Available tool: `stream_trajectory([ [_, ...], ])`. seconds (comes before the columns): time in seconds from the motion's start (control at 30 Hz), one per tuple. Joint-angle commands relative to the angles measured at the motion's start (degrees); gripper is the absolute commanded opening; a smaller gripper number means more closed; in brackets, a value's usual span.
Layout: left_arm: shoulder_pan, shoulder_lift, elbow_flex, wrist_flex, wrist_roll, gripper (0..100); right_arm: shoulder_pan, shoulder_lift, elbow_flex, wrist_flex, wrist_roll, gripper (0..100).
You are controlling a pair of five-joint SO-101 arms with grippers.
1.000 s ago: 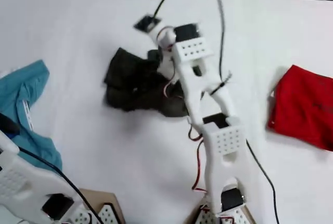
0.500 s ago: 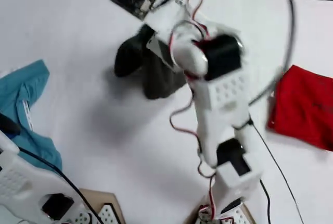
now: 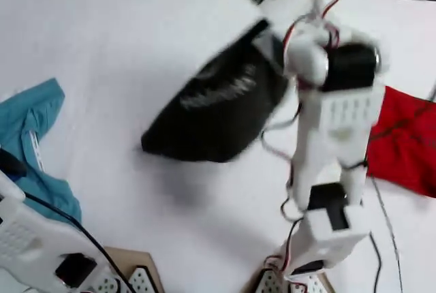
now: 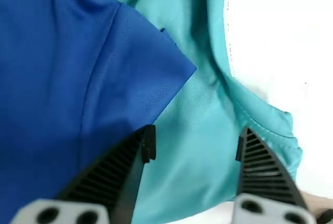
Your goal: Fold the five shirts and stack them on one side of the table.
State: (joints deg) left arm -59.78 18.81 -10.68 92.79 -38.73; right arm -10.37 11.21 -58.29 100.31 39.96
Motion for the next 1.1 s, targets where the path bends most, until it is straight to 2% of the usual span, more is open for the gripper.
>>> stream_trajectory([
  [0.0, 2.7, -0.7, -0.6, 0.7, 0.1, 27, 4.4, 3.1, 8.9, 0.5, 0.3, 2.1],
  [0.07, 4.8, -0.7, -0.7, 1.6, 0.1, 27, 4.4, 4.3, 14.7, 0.5, 0.3, 2.1],
  [0.17, 7.4, -0.7, -0.7, 2.3, 0.2, 27, 0.0, 4.4, 20.2, 0.5, 0.3, 2.1],
  [0.3, 8.4, -0.7, -0.7, 2.2, 0.3, 27, -9.5, 1.2, 20.4, 0.6, 0.3, 2.1],
  [0.47, 8.2, -0.4, -0.7, 1.9, 0.3, 27, -24.0, -11.0, 20.4, 0.2, 0.3, 2.1],
  [0.57, 8.2, -0.4, -0.6, 2.1, 0.3, 27, -28.8, -15.9, 20.5, -0.2, 0.2, 2.3],
  [0.7, 8.4, -0.4, -0.6, 2.2, 0.3, 27, -29.1, -17.2, 21.0, 0.0, 0.1, 4.6],
  [0.77, 8.6, -0.4, -0.6, 2.2, 0.3, 27, -27.1, -17.0, 21.8, 0.1, 0.1, 12.6],
  [0.93, 10.5, -0.4, -0.2, 2.4, 0.3, 27, -22.2, -15.9, 27.4, 0.1, 0.2, 42.3],
  [1.0, 11.3, -0.4, -0.6, 3.5, 0.3, 27, -19.6, -15.0, 29.7, 0.0, 0.3, 46.7],
  [1.07, 13.2, -0.6, -0.6, 4.7, 0.3, 27, -16.4, -13.5, 32.3, -0.1, 0.3, 46.7],
])
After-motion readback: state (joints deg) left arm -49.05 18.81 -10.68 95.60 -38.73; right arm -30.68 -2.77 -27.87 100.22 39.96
